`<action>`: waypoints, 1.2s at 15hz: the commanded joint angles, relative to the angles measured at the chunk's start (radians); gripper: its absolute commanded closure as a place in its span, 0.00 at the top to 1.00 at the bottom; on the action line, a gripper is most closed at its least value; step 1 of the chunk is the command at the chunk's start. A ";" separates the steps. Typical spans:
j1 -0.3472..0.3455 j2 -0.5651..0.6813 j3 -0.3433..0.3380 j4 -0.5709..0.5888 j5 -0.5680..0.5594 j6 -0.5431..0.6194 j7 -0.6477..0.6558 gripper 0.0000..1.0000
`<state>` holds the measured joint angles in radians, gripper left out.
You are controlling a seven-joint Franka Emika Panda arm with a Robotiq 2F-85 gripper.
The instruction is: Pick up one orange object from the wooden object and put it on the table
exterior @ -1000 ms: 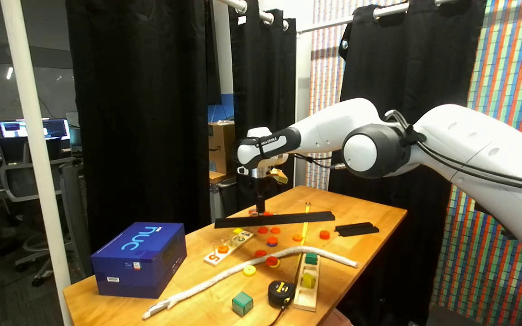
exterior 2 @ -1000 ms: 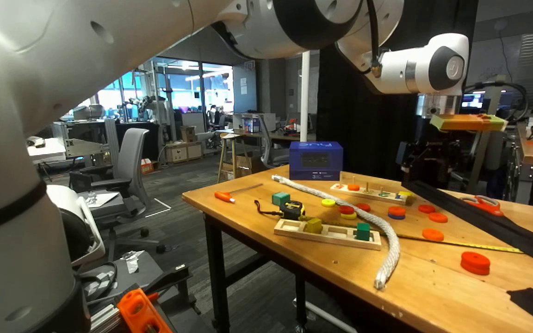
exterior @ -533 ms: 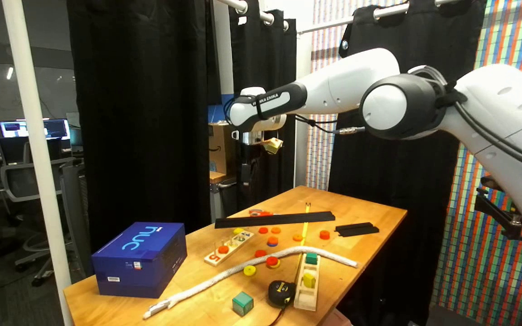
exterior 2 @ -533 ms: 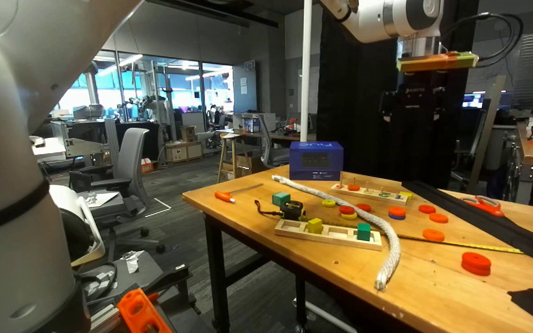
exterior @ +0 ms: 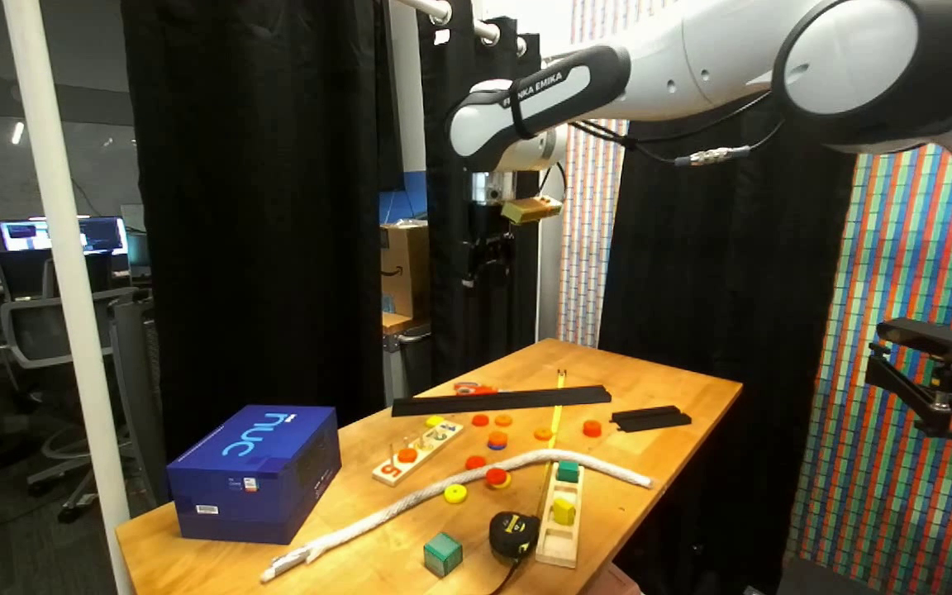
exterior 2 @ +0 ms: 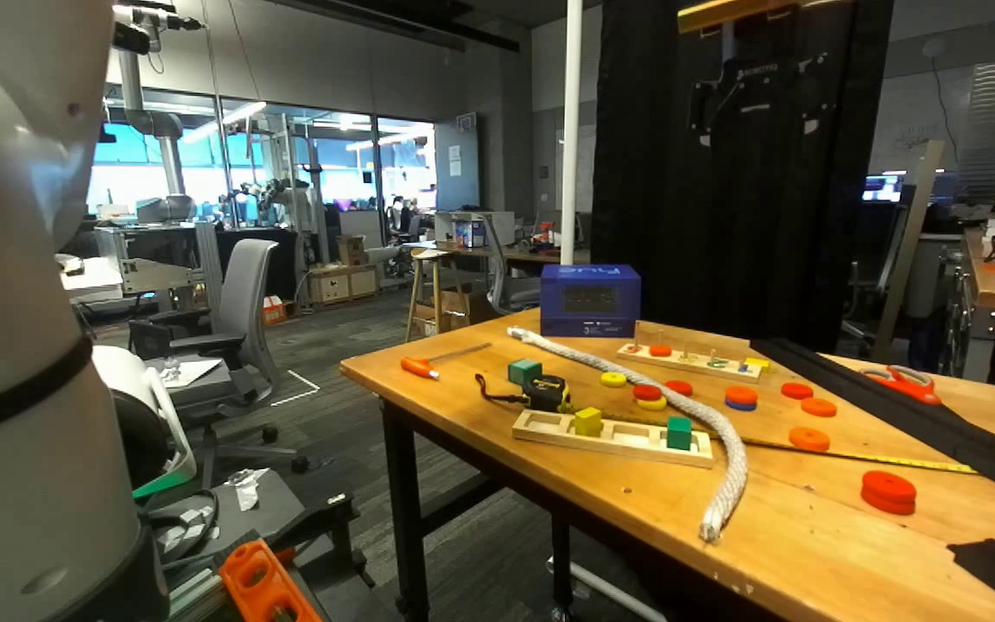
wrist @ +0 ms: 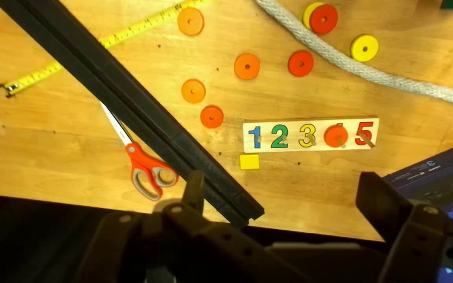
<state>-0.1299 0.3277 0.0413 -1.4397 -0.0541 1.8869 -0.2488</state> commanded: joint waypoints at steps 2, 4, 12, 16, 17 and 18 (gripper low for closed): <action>0.017 -0.266 -0.061 -0.286 0.016 0.095 0.195 1.00; 0.014 -0.356 -0.081 -0.384 0.010 0.144 0.266 1.00; -0.023 -0.733 -0.133 -0.808 -0.037 0.187 0.470 1.00; -0.039 -0.945 -0.147 -0.987 -0.018 0.065 0.408 1.00; -0.022 -1.002 -0.163 -1.020 0.011 0.012 0.340 1.00; -0.009 -1.045 -0.171 -1.044 0.019 -0.032 0.285 1.00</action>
<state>-0.1690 -0.5320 -0.1010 -2.3684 -0.0756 1.9462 0.1628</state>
